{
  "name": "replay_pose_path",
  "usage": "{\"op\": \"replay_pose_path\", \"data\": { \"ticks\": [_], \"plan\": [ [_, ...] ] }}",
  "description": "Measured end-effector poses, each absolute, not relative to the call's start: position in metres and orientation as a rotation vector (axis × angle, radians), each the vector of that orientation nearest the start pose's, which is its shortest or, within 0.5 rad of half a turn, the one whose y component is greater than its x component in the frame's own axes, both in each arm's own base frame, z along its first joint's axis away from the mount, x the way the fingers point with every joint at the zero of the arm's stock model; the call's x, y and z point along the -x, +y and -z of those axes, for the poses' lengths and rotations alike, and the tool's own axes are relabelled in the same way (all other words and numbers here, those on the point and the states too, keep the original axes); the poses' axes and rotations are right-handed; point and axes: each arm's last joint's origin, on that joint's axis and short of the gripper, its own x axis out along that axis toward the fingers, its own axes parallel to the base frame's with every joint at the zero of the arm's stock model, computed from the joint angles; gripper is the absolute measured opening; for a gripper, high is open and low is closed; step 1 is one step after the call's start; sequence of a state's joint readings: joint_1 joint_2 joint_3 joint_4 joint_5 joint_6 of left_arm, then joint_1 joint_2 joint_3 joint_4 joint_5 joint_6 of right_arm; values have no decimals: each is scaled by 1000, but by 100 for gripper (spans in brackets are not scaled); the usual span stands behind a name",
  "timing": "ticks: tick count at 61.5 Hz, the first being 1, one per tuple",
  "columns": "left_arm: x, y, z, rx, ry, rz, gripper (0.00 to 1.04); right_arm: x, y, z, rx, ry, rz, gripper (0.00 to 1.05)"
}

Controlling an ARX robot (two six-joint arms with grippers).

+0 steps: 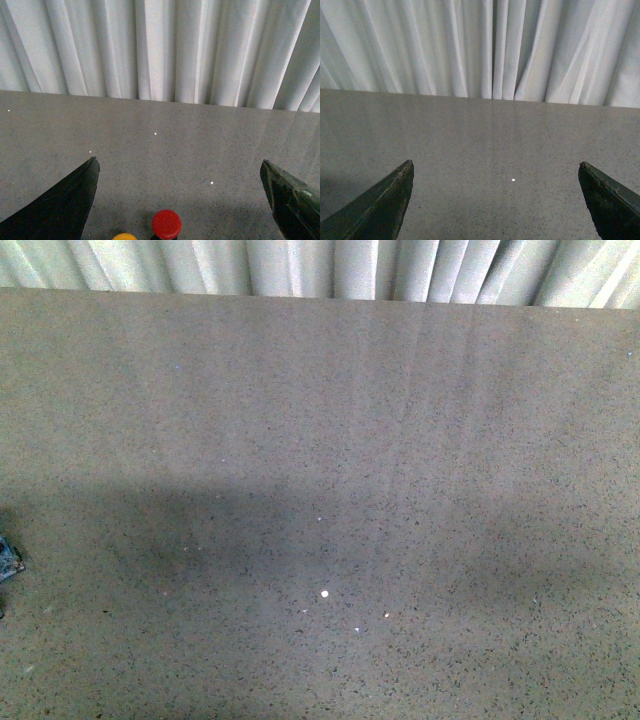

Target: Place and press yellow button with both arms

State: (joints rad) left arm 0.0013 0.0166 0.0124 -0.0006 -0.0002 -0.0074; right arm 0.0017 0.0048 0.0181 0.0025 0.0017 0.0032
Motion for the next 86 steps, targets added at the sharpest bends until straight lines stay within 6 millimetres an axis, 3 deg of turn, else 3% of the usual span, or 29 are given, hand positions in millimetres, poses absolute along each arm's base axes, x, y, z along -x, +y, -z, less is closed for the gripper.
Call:
{"op": "replay_pose_path", "data": {
  "ticks": [42,50,62,72,86],
  "plan": [
    [-98,0,-166,7,7,3,96,-97,0,-170,-3,-16,0,96],
    [-102,2,-170,48,381,156,96,-97,0,-170,-3,-16,-3,96],
    [-129,11,-174,39,401,131,96,-97,0,-170,-3,-15,-2,96],
    [-157,29,-152,30,442,45,96,-97,0,-170,-3,-15,-2,96],
    [-168,50,-120,56,532,-42,96,-97,0,-170,-3,-15,-2,96]
  ]
}}
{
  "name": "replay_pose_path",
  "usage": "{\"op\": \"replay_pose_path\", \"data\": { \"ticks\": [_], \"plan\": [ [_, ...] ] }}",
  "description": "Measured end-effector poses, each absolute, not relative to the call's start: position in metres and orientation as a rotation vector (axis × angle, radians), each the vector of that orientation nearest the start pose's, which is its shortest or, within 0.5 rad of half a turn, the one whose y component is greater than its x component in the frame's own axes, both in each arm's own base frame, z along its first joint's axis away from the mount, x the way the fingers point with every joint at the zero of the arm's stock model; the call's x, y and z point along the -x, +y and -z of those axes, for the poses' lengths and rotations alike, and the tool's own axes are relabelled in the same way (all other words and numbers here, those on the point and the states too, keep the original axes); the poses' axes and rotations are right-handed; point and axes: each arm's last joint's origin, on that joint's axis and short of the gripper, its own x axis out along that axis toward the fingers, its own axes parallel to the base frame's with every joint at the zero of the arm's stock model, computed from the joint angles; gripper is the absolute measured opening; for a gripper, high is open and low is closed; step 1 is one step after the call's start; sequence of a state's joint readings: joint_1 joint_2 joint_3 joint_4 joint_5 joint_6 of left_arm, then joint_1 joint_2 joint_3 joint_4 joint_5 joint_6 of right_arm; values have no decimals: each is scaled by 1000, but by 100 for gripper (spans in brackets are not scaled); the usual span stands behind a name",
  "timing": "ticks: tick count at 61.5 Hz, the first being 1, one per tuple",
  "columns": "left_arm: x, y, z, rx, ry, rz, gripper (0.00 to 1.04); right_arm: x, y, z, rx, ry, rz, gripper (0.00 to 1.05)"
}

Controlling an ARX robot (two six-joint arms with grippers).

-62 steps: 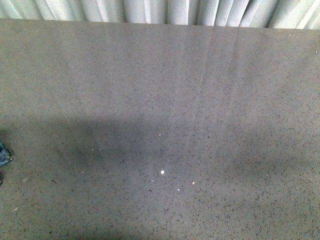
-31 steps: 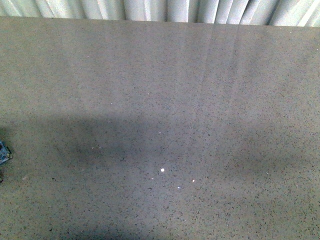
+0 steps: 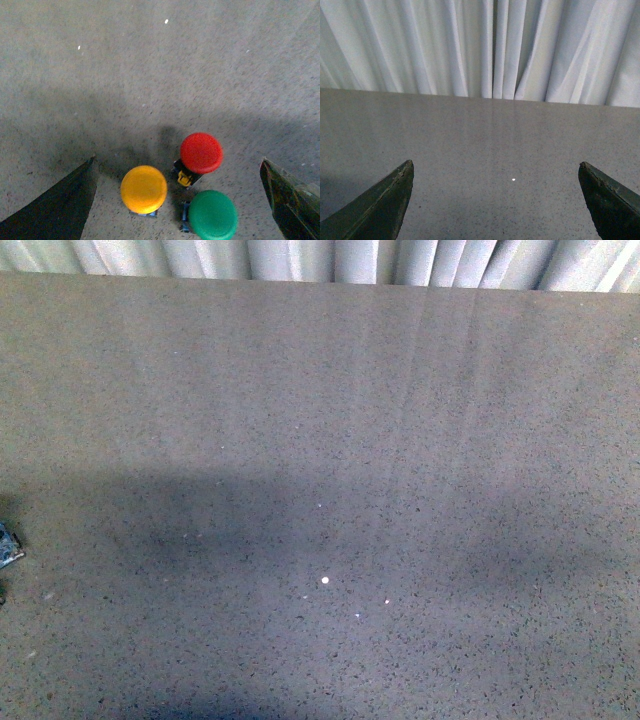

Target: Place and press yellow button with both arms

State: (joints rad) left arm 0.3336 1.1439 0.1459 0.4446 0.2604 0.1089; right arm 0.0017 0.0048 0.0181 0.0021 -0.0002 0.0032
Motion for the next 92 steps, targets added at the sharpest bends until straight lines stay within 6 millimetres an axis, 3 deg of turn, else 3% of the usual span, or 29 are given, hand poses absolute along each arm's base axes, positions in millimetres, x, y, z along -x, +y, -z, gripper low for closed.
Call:
{"op": "replay_pose_path", "data": {
  "ticks": [38,92],
  "plan": [
    [-171,59,-93,45,614,-28,96,-97,0,-170,-3,-15,-2,96],
    [-194,67,-86,36,640,-30,96,-97,0,-170,-3,-15,-2,96]
  ]
}}
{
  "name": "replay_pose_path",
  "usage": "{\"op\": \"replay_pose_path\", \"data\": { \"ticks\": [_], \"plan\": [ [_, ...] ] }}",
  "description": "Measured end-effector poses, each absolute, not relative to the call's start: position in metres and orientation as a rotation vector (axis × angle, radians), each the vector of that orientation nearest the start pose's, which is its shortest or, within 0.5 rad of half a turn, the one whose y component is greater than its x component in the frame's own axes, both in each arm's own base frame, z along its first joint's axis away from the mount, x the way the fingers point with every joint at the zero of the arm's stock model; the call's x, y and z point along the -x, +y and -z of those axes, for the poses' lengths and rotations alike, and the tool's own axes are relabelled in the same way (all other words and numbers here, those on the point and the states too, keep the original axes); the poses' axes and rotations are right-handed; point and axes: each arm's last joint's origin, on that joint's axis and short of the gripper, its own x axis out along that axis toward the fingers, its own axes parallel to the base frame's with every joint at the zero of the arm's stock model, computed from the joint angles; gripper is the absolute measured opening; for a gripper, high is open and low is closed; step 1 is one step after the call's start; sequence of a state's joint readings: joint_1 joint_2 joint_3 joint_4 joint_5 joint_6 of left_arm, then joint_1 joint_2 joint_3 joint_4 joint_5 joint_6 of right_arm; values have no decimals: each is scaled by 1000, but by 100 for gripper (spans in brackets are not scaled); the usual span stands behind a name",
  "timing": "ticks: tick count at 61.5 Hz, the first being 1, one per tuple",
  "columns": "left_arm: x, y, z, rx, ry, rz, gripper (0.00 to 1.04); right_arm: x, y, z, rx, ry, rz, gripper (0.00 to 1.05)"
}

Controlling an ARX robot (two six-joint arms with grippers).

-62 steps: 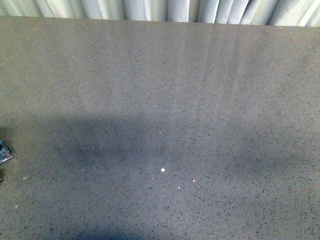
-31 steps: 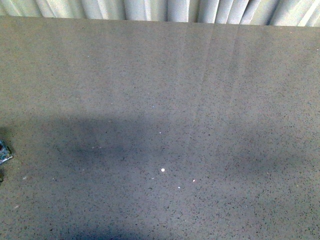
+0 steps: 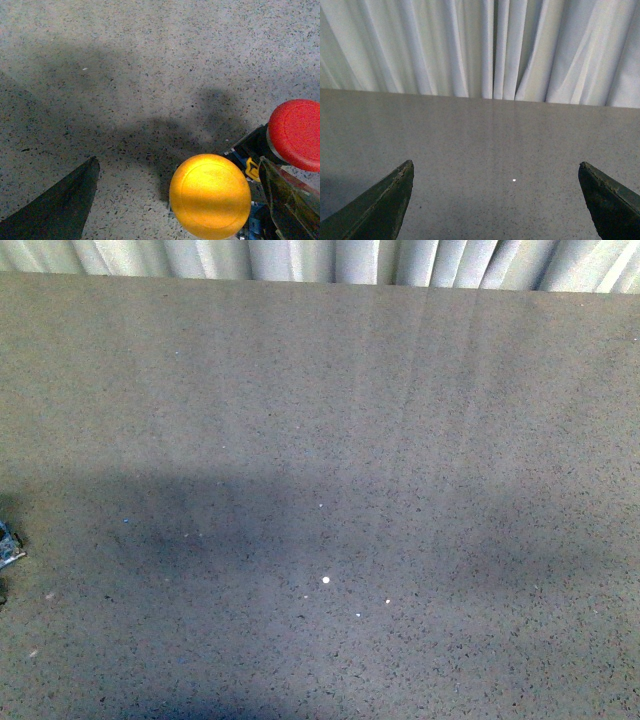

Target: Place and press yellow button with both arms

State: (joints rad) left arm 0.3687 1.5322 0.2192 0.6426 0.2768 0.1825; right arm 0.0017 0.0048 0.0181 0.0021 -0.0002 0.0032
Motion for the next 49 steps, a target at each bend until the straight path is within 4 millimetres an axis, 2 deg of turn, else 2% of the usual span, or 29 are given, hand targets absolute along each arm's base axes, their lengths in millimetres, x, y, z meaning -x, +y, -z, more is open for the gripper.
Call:
{"op": "replay_pose_path", "data": {
  "ticks": [26,49],
  "plan": [
    [-195,67,-85,35,642,-30,94,-97,0,-170,-3,-15,-2,96],
    [-194,66,-84,26,653,-21,40,-97,0,-169,-3,-15,-2,96]
  ]
}}
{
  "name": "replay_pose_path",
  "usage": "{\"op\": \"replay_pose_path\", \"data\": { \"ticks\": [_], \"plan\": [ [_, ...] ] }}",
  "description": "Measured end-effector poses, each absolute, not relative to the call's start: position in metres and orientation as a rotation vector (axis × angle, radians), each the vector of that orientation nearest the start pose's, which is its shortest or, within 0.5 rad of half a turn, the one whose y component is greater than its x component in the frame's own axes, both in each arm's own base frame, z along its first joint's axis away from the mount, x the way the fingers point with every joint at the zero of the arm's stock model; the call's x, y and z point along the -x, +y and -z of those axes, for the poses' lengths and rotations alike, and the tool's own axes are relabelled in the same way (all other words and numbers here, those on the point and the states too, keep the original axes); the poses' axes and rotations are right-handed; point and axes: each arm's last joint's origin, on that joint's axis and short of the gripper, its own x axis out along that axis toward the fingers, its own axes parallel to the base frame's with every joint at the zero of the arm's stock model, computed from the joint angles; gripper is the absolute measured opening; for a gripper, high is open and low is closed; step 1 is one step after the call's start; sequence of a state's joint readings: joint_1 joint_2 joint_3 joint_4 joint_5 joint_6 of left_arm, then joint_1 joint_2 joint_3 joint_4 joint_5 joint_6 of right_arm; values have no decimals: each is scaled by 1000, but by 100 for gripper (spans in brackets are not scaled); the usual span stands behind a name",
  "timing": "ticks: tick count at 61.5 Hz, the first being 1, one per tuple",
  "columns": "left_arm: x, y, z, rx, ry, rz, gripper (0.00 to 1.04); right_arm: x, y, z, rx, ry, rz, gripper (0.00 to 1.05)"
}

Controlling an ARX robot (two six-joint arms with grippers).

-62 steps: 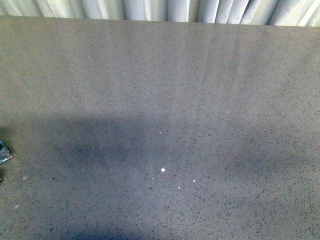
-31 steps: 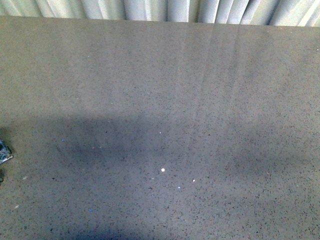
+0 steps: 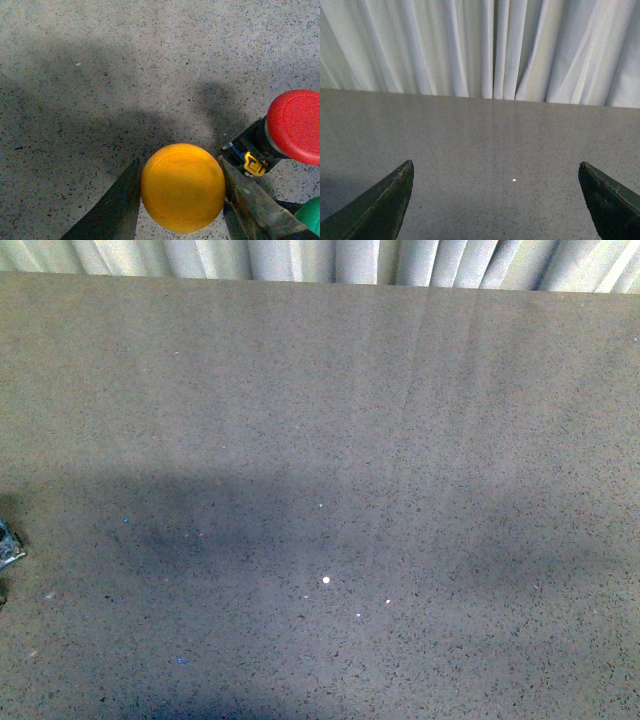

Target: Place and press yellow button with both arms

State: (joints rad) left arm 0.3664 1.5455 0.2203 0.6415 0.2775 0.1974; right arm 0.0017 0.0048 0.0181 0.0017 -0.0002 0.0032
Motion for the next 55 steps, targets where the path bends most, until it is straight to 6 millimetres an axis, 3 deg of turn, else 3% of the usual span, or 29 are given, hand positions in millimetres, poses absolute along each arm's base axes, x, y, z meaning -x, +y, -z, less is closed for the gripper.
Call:
{"op": "replay_pose_path", "data": {
  "ticks": [7,27,42,55],
  "plan": [
    [-194,66,-84,25,653,-21,35,-97,0,-169,-3,-15,-2,96],
    [-191,67,-93,22,644,-19,34,-97,0,-169,-3,-15,-2,96],
    [-191,67,-130,-17,558,-23,34,-97,0,-169,-3,-15,-2,96],
    [-204,41,-162,-78,458,41,34,-97,0,-169,-3,-15,-2,96]
  ]
}}
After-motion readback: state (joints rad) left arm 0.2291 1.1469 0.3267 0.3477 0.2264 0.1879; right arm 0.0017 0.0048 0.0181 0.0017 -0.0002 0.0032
